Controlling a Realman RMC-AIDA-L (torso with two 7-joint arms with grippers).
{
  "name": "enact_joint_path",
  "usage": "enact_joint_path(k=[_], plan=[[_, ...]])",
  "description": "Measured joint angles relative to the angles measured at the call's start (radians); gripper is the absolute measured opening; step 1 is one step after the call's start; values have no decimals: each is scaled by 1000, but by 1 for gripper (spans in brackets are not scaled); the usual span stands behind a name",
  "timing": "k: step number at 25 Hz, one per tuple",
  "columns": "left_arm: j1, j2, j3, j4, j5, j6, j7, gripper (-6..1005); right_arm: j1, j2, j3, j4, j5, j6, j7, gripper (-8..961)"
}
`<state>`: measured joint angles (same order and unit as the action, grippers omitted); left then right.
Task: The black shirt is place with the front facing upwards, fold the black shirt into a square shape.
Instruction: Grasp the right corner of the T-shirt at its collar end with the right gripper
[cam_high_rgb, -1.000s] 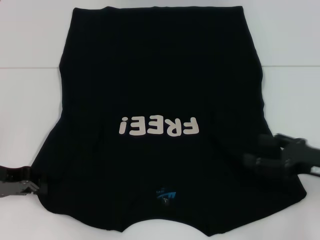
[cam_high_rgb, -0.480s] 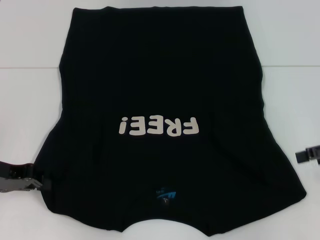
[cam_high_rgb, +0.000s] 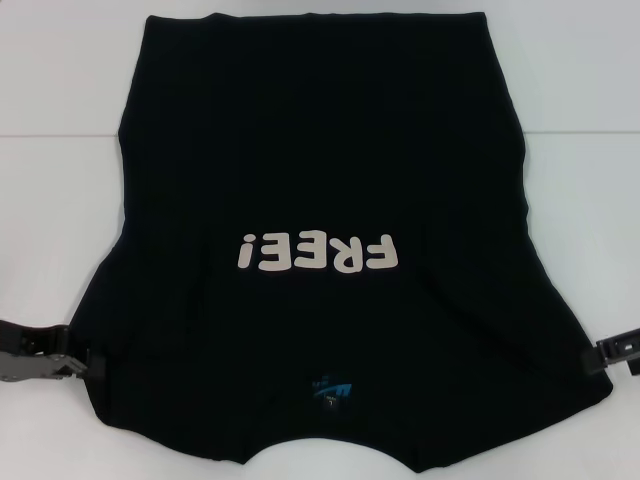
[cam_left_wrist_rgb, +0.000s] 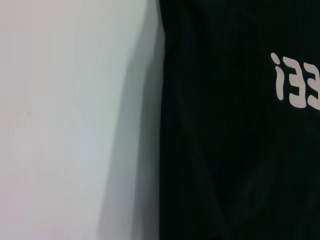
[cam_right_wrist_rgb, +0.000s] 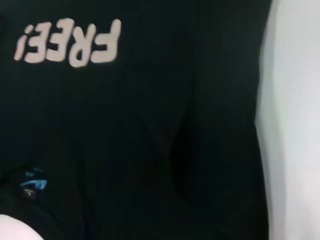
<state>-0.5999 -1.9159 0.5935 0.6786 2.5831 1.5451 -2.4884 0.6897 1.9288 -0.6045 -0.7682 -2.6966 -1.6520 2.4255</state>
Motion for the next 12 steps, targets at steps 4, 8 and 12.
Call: enact_joint_path(k=[4, 8, 12], plan=[[0, 0, 0, -8, 0, -6, 2, 27, -3, 3, -5, 17, -5, 22, 0, 941], [0, 0, 0, -8, 0, -7, 3, 27, -2, 14, -22, 20, -7, 35, 0, 941], [0, 0, 0, -8, 0, -8, 3, 27, 5, 21, -35, 30, -8, 47, -1, 941]])
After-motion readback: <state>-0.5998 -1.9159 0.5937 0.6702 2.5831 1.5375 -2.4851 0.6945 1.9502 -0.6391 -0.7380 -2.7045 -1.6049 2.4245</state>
